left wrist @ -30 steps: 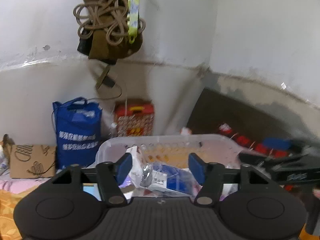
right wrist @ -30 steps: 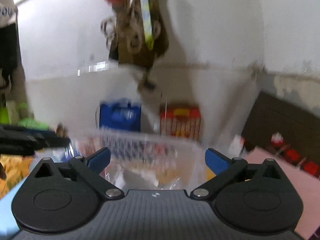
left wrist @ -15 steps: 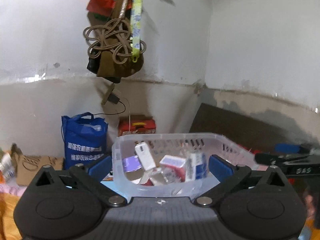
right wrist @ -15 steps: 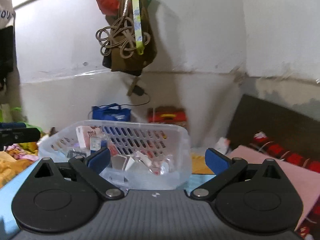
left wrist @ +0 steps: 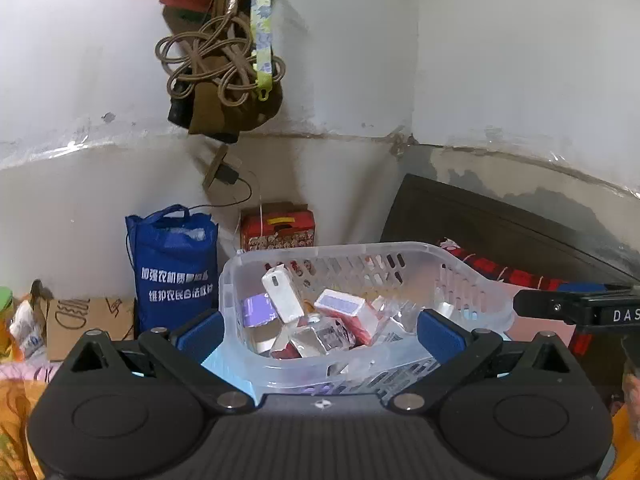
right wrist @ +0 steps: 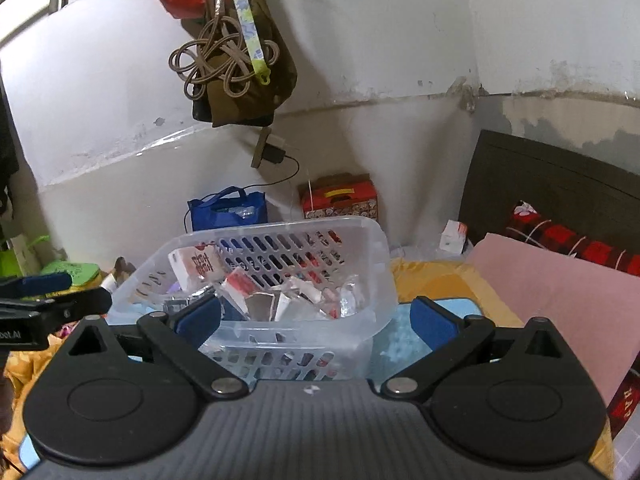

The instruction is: Organize objects

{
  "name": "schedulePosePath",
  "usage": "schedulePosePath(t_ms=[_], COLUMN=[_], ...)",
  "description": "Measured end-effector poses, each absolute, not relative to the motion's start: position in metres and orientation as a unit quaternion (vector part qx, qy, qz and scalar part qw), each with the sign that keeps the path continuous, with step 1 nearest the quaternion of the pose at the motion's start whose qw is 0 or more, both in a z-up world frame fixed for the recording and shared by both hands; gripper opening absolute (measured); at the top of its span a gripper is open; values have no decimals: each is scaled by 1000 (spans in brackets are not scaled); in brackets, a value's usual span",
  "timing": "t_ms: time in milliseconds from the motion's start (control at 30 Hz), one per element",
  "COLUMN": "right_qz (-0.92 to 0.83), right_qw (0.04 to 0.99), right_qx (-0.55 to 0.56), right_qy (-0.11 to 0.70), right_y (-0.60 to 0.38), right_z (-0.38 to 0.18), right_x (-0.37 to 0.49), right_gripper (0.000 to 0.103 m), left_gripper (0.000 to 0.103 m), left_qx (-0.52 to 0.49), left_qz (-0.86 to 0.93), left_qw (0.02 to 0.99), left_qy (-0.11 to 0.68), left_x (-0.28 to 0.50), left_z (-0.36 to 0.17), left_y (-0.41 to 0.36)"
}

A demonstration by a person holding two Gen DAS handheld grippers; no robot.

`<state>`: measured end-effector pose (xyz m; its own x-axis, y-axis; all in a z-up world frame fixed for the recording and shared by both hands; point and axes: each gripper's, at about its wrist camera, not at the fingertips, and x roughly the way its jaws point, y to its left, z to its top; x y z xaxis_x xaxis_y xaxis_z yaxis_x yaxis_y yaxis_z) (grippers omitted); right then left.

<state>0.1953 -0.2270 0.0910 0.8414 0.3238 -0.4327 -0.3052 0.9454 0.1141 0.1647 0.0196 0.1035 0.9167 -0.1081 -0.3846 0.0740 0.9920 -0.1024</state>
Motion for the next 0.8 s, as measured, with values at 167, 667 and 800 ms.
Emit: schedulePosePath(t_ms=[167, 667, 800], right_qz=[160, 170, 168], right_qw=[959, 954, 954], right_qx=[12, 19, 20], right_qy=[234, 246, 247], right_y=[-223, -223, -224], right_z=[88, 85, 85], right_x=[194, 189, 188], right_gripper=[103, 103, 103], left_gripper=[103, 103, 103], left_qx=[-43, -30, -27], left_qz=[-35, -8, -10], left_qw=[977, 978, 978], left_qy=[206, 205, 209], left_x=[164, 156, 154], left_z=[102, 101, 97], left_y=[18, 12, 9])
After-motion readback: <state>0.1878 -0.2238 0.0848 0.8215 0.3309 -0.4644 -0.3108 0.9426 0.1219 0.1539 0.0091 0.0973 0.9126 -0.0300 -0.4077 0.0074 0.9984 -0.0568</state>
